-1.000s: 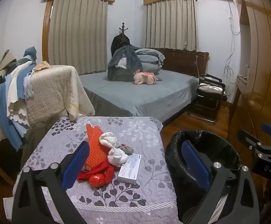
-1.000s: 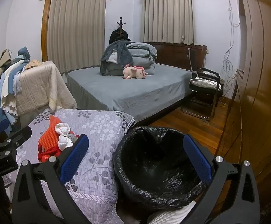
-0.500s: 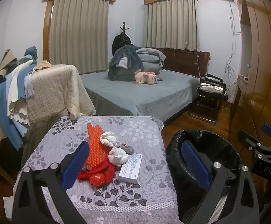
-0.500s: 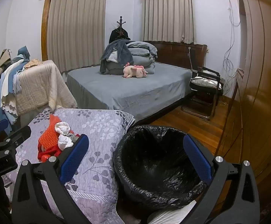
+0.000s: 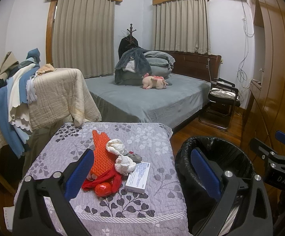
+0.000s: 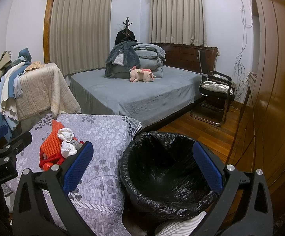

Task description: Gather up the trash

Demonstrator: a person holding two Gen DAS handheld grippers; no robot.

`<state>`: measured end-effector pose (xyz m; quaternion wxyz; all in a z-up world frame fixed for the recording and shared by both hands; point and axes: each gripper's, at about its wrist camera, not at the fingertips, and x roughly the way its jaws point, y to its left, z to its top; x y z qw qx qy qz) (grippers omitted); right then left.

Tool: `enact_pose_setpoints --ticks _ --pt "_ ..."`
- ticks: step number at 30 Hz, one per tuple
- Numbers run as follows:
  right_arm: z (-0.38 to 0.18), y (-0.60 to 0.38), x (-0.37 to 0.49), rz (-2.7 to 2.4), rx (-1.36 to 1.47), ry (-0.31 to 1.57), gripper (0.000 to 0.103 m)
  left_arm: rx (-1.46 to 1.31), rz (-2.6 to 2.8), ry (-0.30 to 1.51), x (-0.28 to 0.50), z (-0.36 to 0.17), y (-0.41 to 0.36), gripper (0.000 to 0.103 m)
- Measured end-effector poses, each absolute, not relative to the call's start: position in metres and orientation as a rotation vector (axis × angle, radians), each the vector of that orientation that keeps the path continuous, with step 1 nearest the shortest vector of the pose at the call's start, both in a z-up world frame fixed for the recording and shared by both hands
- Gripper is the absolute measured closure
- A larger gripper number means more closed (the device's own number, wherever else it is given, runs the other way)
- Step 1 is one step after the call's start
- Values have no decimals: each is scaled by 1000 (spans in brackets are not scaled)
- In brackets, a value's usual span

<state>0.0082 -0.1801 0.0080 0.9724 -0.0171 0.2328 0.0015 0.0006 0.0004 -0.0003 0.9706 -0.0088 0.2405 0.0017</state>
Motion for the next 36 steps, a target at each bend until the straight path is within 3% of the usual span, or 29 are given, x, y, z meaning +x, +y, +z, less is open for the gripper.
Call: enact_pose_setpoints --ticks 36 --pt "9 -178 9 3 -35 475 5 -20 4 487 1 0 1 6"
